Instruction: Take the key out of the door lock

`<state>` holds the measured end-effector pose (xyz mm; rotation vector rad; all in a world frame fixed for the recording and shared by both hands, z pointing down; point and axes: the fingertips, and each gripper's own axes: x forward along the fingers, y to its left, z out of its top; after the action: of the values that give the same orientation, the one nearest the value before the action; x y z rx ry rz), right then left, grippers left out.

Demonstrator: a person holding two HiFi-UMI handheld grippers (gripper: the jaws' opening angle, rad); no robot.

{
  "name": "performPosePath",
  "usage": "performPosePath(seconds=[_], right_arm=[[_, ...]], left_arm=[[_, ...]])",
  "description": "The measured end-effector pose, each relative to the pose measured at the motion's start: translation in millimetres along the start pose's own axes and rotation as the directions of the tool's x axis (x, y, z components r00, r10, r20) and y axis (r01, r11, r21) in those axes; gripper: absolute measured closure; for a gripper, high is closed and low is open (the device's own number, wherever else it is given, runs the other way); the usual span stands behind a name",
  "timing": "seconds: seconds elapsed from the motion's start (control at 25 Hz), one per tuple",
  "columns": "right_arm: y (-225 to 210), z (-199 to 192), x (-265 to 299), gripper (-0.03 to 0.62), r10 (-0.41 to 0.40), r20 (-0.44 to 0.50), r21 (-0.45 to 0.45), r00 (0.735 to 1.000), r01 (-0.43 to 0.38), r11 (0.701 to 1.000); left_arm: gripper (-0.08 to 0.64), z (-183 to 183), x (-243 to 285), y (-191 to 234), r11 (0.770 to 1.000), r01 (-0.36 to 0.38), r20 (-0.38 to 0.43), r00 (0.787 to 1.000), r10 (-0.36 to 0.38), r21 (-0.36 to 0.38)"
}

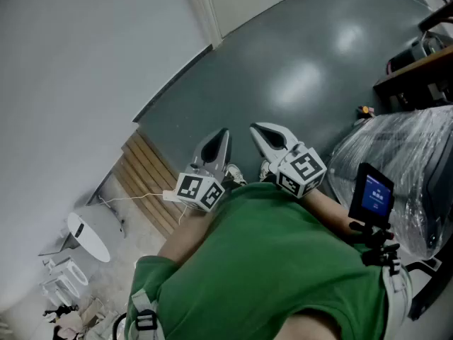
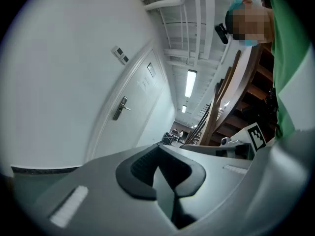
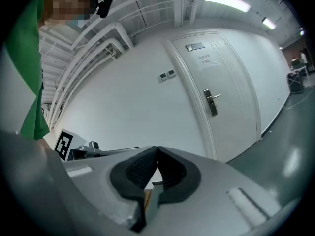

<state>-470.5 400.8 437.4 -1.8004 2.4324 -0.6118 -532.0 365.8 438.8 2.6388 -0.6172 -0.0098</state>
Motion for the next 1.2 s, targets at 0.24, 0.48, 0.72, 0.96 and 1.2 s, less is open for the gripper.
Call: performPosePath(seconds=[0.24, 0.48, 0.72, 0.96, 1.2], right_arm=[[-4.3, 0.3, -1.4, 0.589, -0.013, 0.001, 0.001, 1.000, 0.013, 1.000], [-10.7, -0.9, -4.9, 0.589, -0.042, 0.003, 0.017, 0.999, 0.042, 0.999], [-27.1, 4.2, -25.0, 0.589, -0.084, 0.024, 0.038, 0.996, 0.083, 0.996], [-60.1, 8.5, -65.5, 0.589, -0.151, 0.053, 0.043, 0.987, 0.149, 0.988], [-100.8, 20.0, -102.1, 0.589, -0.214, 0.099, 0.073, 0.972, 0.207, 0.976]], left_arm=[[0.554, -2.1, 3.4, 0.9, 1.000, 0.004, -0.003, 1.000, -0.004, -0.009], [0.554, -7.1, 8.6, -0.8, 0.999, 0.020, -0.017, 1.000, -0.020, -0.026], [0.554, -13.2, 21.1, -16.7, 0.998, 0.047, -0.043, 0.998, -0.049, -0.040], [0.554, -23.1, 50.6, -52.6, 0.994, 0.106, -0.070, 0.992, -0.108, -0.031], [0.554, -32.8, 94.9, -90.9, 0.984, 0.178, -0.088, 0.980, -0.179, -0.023]])
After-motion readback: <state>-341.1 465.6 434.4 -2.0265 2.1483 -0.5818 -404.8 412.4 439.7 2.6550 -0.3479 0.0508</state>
